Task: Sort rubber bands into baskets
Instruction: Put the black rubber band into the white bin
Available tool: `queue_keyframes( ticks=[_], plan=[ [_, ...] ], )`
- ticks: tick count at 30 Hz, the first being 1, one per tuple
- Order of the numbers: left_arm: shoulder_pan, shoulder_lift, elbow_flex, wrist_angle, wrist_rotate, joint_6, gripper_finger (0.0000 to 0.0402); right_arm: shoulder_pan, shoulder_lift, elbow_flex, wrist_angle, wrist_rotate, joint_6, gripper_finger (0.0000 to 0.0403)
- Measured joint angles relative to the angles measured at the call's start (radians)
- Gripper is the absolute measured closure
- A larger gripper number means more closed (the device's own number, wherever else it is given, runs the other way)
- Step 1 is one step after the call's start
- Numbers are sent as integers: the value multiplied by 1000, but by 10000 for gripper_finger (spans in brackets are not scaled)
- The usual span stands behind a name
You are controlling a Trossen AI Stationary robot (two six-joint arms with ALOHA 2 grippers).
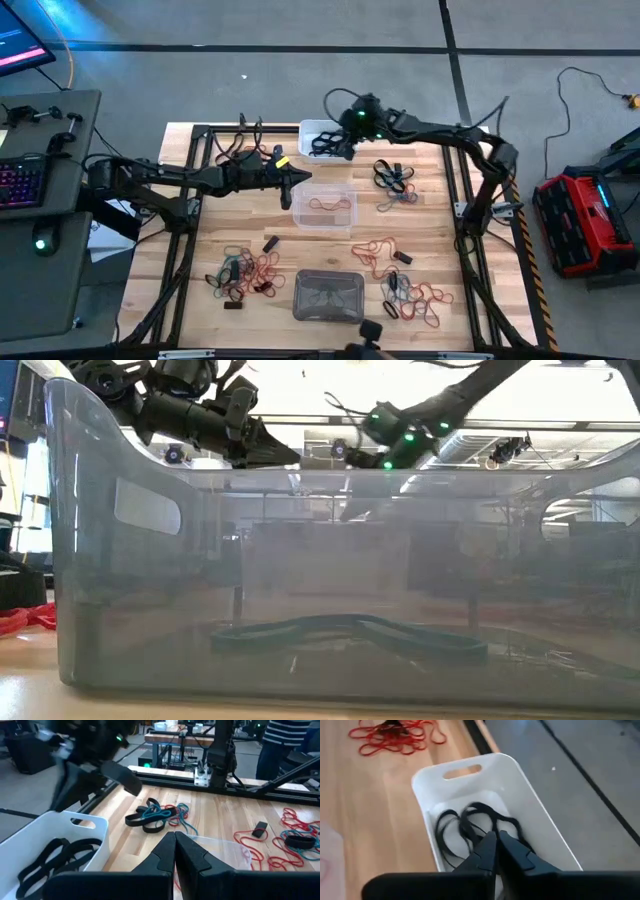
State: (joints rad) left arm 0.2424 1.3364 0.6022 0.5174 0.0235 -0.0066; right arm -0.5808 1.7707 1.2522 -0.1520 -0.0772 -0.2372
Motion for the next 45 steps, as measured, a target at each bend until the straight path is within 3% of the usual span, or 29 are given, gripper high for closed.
queue_keyframes(
  ticks=[9,17,23,32,38,45],
  plan=[
    [4,-51,0,-104,3,29,401,54,-267,-379,304,6,104,402],
    [28,-175,0,-398,74,15,402,176,-448,-584,419,102,139,403],
    [49,-274,0,-628,55,-12,401,249,-483,-645,459,179,179,403],
    [92,-305,0,-875,-12,-35,402,274,-483,-646,472,183,178,403],
    [108,-304,0,-934,-41,-72,402,274,-483,-647,472,183,181,403],
    [134,-304,0,-999,-181,-87,389,274,-483,-647,472,182,203,403]
  ],
)
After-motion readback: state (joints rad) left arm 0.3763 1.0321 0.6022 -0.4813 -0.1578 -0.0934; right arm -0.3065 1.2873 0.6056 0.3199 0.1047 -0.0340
